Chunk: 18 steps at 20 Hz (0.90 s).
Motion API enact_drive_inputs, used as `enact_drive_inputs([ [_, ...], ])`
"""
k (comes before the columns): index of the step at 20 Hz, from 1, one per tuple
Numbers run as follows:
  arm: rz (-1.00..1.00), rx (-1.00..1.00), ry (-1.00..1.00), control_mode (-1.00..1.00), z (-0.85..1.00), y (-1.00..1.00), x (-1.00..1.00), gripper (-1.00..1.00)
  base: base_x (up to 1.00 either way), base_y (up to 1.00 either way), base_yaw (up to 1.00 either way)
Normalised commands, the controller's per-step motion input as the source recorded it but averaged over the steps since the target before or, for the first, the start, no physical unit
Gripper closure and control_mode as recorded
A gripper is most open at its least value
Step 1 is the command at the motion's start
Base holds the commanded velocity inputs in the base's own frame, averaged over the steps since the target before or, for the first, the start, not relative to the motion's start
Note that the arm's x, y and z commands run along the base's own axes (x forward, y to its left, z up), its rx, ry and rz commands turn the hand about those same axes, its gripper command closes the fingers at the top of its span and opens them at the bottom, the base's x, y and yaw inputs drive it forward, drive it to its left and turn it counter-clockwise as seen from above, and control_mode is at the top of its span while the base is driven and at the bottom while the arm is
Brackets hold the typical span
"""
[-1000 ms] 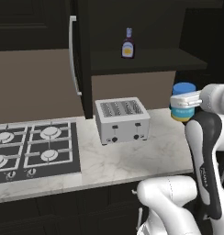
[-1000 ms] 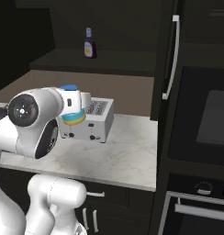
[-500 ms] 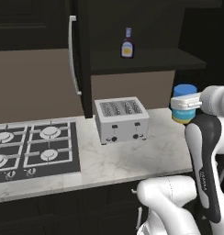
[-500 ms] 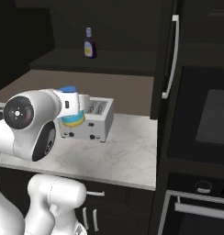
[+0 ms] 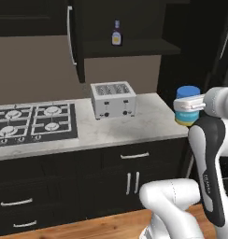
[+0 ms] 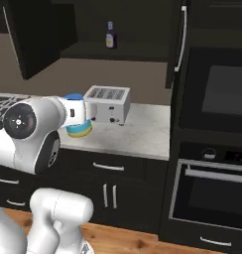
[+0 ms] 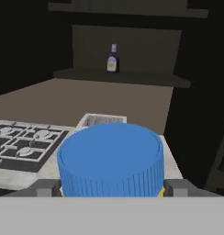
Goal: Take 2 condiments from the cabinet and move them on the counter near the stove.Make sure the condiments are lined up with each other, next to each other.
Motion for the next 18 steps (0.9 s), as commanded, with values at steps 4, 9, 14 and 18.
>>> enact_drive_inputs([
  [4,0.0,0.0,0.0,1.0,0.0,0.0,0.0,1.0,-0.98,0.52,0.03],
  [9,0.0,0.0,0.0,1.0,0.0,0.0,0.0,1.0,-0.68,0.95,0.11],
  [14,0.0,0.0,0.0,1.0,0.0,0.0,0.0,1.0,-0.27,1.0,0.12],
  [18,0.0,0.0,0.0,1.0,0.0,0.0,0.0,1.0,-0.09,1.0,0.1],
])
